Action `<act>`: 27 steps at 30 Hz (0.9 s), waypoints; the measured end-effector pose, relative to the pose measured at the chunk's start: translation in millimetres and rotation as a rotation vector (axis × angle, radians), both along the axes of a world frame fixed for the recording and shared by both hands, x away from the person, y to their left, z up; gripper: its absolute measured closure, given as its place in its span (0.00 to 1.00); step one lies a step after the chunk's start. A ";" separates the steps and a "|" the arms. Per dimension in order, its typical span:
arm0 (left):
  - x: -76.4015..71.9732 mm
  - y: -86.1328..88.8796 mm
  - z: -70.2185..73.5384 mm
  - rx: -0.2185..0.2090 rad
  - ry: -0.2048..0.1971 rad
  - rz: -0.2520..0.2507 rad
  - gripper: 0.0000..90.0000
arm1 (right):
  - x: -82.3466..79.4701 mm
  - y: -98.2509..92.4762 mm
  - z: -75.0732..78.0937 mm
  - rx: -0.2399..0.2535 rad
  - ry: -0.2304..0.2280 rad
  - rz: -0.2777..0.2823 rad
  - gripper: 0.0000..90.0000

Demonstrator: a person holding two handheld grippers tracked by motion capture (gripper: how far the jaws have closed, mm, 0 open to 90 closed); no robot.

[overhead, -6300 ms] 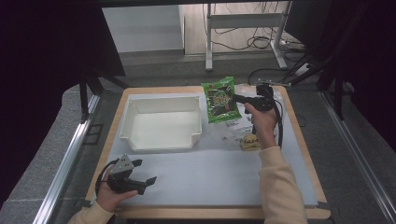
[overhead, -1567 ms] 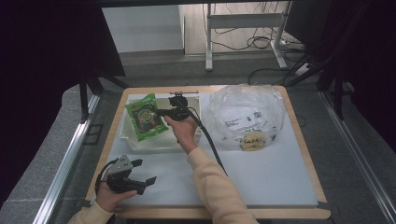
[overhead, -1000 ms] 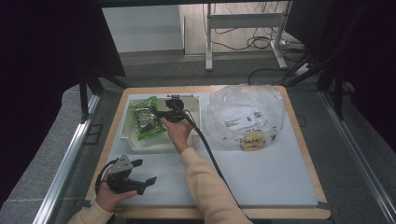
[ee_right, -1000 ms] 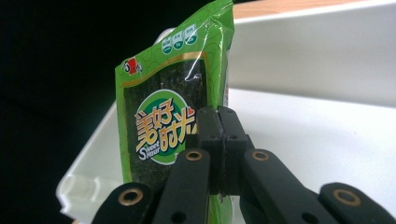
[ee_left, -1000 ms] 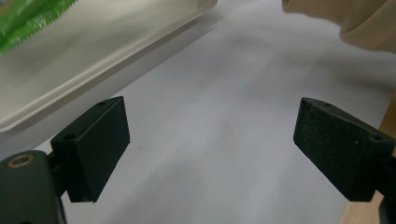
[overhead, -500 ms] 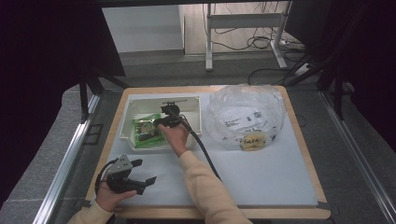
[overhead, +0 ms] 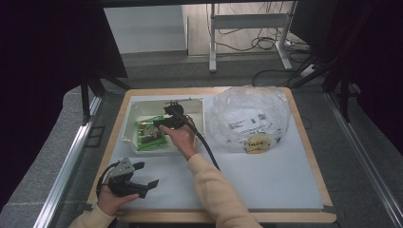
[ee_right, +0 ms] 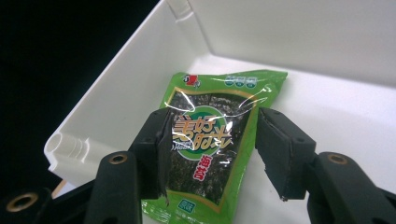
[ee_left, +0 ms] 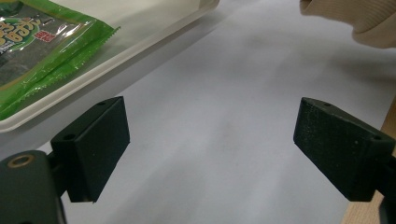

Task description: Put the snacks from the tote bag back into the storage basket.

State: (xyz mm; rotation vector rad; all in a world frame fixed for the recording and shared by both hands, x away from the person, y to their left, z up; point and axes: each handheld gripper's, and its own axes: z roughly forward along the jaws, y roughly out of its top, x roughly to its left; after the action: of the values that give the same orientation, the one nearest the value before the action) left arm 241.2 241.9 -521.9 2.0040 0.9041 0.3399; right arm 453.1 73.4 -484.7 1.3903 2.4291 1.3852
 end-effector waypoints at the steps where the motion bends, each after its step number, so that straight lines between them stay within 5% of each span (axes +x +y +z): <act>1: 0.0 0.0 0.0 0.003 -0.002 -0.002 0.12 | -3.0 -3.3 5.8 -0.006 -0.031 0.001 0.52; 16: 0.3 -0.5 -0.4 0.017 -0.002 0.002 0.12 | -29.0 -44.3 45.7 -0.029 -0.168 0.072 0.46; 25: 1.1 1.0 -0.3 0.017 -0.010 0.007 0.12 | -52.1 -86.1 61.2 -0.054 -0.234 0.086 0.46; 27: 1.1 0.2 -0.8 0.012 -0.008 0.012 0.12 | -61.3 -107.1 65.5 -0.058 -0.252 0.073 0.46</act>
State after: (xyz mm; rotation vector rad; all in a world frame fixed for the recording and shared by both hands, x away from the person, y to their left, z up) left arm 242.3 242.1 -522.7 2.0074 0.9113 0.3600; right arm 391.8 -33.7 -419.2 1.0528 2.3553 1.3956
